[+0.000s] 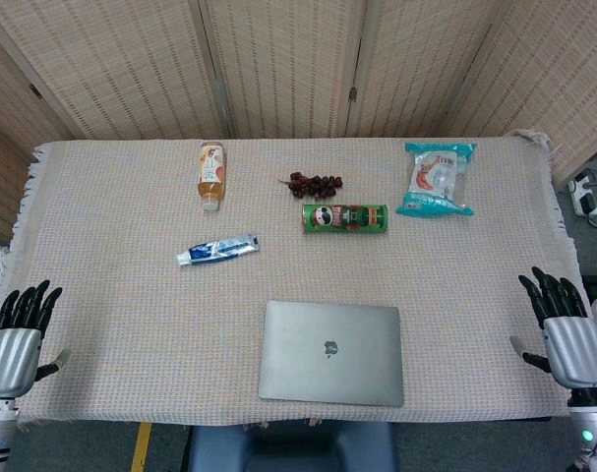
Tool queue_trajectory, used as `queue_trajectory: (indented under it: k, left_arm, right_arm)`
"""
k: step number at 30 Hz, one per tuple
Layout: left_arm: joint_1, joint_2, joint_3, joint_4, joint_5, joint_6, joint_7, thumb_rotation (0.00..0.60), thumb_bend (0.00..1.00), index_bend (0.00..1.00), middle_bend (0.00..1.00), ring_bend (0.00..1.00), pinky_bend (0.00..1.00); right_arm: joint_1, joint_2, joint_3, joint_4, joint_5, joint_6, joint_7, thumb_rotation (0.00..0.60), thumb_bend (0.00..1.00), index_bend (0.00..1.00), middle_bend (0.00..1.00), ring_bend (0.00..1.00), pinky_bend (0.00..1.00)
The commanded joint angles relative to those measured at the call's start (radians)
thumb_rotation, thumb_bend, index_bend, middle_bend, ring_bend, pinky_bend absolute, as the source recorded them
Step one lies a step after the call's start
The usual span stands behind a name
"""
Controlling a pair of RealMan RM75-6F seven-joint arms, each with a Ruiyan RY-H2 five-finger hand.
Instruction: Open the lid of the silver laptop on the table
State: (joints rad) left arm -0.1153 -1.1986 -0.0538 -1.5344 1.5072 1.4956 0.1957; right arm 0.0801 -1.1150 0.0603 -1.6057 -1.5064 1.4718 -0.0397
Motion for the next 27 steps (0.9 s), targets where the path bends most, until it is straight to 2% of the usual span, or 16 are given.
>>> queue_trajectory:
  k: [1, 11, 18, 27]
  left_arm:
    - [-0.003, -0.005, 0.0, 0.006, 0.009, 0.005, -0.008, 0.6, 0.25, 0.0, 0.0, 0.0, 0.0]
    - [-0.001, -0.01, 0.002, 0.022, 0.039, 0.033, -0.034, 0.6, 0.25, 0.0, 0.01, 0.0, 0.0]
    - [-0.001, 0.001, 0.006, 0.017, 0.048, 0.037, -0.053, 0.6, 0.25, 0.0, 0.01, 0.0, 0.0]
    - [-0.003, 0.012, 0.021, -0.001, 0.077, 0.038, -0.075, 0.6, 0.25, 0.01, 0.01, 0.0, 0.0]
  right_arm:
    - [0.003, -0.002, 0.001, 0.002, 0.0, -0.003, 0.005, 0.6, 0.29, 0.0, 0.0, 0.01, 0.0]
    - [0.005, -0.006, -0.012, 0.013, -0.058, 0.023, 0.044, 0.6, 0.29, 0.0, 0.0, 0.02, 0.0]
    - [0.028, -0.008, -0.046, 0.031, -0.146, 0.009, 0.059, 0.6, 0.29, 0.0, 0.0, 0.02, 0.0]
    - [0.134, -0.056, -0.089, 0.024, -0.295, -0.098, 0.047, 0.6, 0.29, 0.0, 0.0, 0.02, 0.0]
